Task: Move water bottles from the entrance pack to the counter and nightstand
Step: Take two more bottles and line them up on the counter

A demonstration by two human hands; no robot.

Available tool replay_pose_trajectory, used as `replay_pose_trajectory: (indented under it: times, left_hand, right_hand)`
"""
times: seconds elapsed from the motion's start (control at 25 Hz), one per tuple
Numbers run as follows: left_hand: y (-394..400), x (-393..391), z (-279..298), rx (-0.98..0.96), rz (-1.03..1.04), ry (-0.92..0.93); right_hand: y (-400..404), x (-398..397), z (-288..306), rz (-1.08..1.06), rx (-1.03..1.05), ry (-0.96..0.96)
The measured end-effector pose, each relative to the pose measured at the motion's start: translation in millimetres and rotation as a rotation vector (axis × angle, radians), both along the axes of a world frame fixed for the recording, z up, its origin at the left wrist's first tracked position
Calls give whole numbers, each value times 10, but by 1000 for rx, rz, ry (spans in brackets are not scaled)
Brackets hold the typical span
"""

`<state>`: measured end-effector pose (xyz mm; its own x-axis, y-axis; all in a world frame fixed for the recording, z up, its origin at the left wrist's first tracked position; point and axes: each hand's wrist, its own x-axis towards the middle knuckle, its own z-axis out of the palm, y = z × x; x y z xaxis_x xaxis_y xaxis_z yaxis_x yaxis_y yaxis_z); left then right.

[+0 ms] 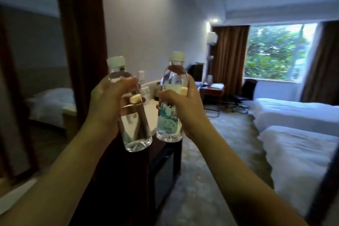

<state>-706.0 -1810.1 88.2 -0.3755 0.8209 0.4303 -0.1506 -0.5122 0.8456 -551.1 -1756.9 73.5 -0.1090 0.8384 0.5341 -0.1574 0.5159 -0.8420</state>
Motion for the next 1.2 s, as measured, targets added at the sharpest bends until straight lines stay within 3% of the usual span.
replay_pose_trajectory:
  times: [0.16, 0.4, 0.92, 1.2]
  left_hand:
    - [820, 723, -57, -34, -70, 0]
    - [2237, 1301, -220, -58, -195, -18]
    - [5692, 1663, -344, -20, -422, 180]
    - [7356, 1644, -754, -74, -339, 278]
  right_hand:
    - [617, 790, -99, -125, -69, 10]
    - [1810, 1340, -373, -167, -60, 5]
    - [5163, 1728, -489, -125, -35, -19]
    - [7174, 1792, -847, 44, -69, 21]
